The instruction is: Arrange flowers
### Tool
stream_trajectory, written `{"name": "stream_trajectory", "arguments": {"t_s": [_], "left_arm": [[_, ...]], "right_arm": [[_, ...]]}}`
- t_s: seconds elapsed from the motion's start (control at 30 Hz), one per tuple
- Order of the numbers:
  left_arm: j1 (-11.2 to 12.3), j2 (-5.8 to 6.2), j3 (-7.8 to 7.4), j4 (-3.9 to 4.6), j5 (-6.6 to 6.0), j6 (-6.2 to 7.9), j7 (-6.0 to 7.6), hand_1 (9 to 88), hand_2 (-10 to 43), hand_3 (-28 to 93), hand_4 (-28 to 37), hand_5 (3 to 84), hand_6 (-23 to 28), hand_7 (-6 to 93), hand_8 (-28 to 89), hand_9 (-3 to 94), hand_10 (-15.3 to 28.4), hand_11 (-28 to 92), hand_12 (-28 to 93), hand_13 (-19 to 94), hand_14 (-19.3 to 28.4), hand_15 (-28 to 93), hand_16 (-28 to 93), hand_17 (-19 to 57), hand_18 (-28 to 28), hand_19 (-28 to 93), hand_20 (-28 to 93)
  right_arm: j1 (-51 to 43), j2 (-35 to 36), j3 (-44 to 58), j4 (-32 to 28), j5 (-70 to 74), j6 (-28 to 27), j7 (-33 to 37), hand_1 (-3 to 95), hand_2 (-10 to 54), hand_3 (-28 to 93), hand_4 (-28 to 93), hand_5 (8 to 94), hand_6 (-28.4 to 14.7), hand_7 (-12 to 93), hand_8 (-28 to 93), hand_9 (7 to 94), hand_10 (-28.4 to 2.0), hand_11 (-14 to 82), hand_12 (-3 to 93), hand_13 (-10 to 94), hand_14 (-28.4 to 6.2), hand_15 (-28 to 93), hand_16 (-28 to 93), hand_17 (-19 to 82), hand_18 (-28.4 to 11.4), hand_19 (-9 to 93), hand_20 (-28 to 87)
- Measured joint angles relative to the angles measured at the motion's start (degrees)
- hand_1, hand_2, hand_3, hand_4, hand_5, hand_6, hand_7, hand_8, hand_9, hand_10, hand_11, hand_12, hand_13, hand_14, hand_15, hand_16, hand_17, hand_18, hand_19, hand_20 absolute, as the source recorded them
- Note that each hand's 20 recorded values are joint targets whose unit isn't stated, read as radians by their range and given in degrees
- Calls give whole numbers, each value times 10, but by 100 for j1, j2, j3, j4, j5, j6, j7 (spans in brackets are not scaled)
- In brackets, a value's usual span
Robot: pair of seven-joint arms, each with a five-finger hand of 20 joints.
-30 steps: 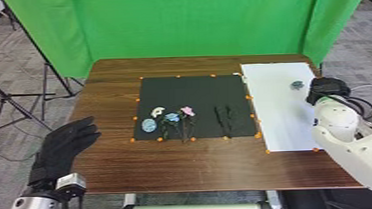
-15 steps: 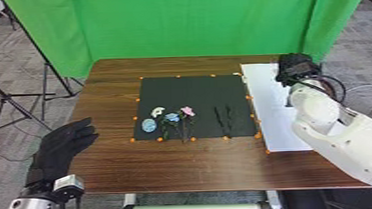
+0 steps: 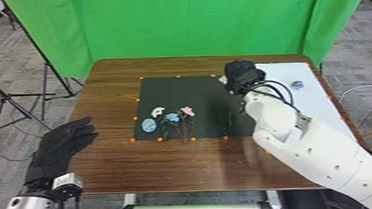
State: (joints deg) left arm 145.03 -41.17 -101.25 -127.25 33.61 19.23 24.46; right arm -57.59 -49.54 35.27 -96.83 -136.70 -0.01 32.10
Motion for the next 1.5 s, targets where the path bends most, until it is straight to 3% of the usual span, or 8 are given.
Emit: {"name": "stream_trajectory", "arguments": {"t_s": [0.2, 0.53, 0.9, 1.1, 1.3, 1.5], "left_arm": [[-34, -17, -8, 0, 19, -19, -33, 274, 33, 816, -198, 425, 120, 200, -109, 367, 211, 391, 100, 253, 269, 654, -143, -92, 228, 602, 158], [-57, -38, -1, 3, 18, -48, -33, 274, 32, 817, -199, 426, 120, 199, -109, 367, 212, 391, 101, 252, 269, 653, -143, -92, 228, 602, 158], [-102, -75, 27, 3, 18, -56, -37, 273, 32, 816, -198, 426, 120, 199, -109, 367, 211, 391, 100, 251, 268, 652, -144, -92, 228, 602, 158], [-105, -39, 72, 7, 3, -48, 42, 274, 30, 816, -197, 426, 120, 199, -109, 367, 210, 391, 100, 251, 268, 652, -143, -92, 228, 602, 158], [142, -37, -62, 1, -78, -24, 270, 274, 29, 816, -196, 426, 120, 199, -109, 367, 211, 391, 100, 252, 268, 652, -143, -92, 228, 602, 158], [259, -78, -108, -1, -76, -24, 263, 275, 28, 816, -195, 426, 120, 200, -109, 367, 210, 391, 100, 252, 268, 652, -143, -91, 227, 601, 158]], "right_arm": [[-160, -353, -47, 167, -92, -153, -25, 540, -73, 753, -283, 790, 16, 232, 2, 894, -76, 203, 297, 783, -34, 700, 204, 413, -196, 932, 212], [-259, -330, -84, 222, 0, -241, 24, 538, -69, 757, -283, 770, 14, 237, -2, 878, -73, 188, 304, 766, -38, 698, 203, 407, -191, 932, 199], [-207, -323, -94, 290, 99, -147, 35, 537, -76, 779, -283, 705, 2, 265, -33, 828, -70, 95, 332, 716, -39, 660, 254, 376, -186, 931, 133], [-135, -342, -115, 349, 121, -70, 23, 516, -84, 803, -283, 672, -5, 266, -41, 768, -86, 119, 294, 690, -37, 653, 264, 361, -187, 929, 106], [-100, -354, -193, 360, 331, 112, 38, 505, -87, 818, -283, 647, -9, 266, -53, 714, -101, 170, 246, 676, -36, 651, 263, 353, -186, 930, 84], [-153, -301, -194, 244, 428, 122, 95, 506, -91, 817, -283, 639, -10, 263, -58, 696, -108, 189, 221, 669, -35, 652, 260, 352, -186, 932, 76]]}}
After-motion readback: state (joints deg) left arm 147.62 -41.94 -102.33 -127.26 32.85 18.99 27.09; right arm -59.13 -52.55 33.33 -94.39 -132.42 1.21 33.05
